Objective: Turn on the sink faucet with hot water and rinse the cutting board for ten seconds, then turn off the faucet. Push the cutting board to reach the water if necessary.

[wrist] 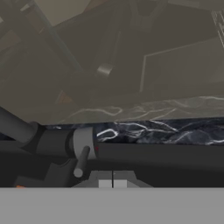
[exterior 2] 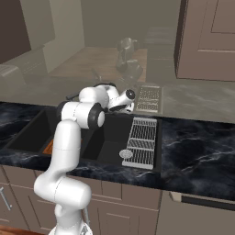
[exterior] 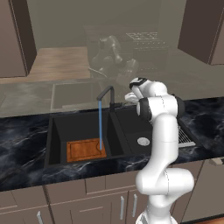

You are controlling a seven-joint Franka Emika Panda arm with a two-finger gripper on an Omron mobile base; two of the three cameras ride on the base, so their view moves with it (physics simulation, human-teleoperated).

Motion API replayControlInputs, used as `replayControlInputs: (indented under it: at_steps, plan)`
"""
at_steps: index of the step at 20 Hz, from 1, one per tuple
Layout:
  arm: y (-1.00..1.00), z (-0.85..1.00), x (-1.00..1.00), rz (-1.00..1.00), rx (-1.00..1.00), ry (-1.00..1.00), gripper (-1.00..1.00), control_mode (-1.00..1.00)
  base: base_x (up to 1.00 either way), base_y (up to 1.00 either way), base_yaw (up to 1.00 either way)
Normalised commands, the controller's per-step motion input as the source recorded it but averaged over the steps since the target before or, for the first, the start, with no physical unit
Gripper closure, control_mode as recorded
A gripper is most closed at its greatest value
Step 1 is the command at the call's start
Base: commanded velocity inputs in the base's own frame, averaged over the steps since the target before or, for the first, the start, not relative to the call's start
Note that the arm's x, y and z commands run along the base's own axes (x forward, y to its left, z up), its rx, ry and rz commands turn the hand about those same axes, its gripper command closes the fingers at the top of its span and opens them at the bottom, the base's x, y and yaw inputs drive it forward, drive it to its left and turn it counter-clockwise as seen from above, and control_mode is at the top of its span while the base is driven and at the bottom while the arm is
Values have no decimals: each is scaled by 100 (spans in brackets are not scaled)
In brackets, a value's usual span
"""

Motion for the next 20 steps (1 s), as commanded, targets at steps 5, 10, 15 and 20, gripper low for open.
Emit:
replayControlInputs:
  at_steps: [5,10,15,20]
  plan:
    - [0,-11,2,0,0,0,100,-100,0,0,0]
    - [0,-9,3,0,0,0,100,-100,0,0,0]
    - [0,-2,6,0,0,0,100,-100,0,0,0]
    - [0,0,8,0,0,0,100,-100,0,0,0]
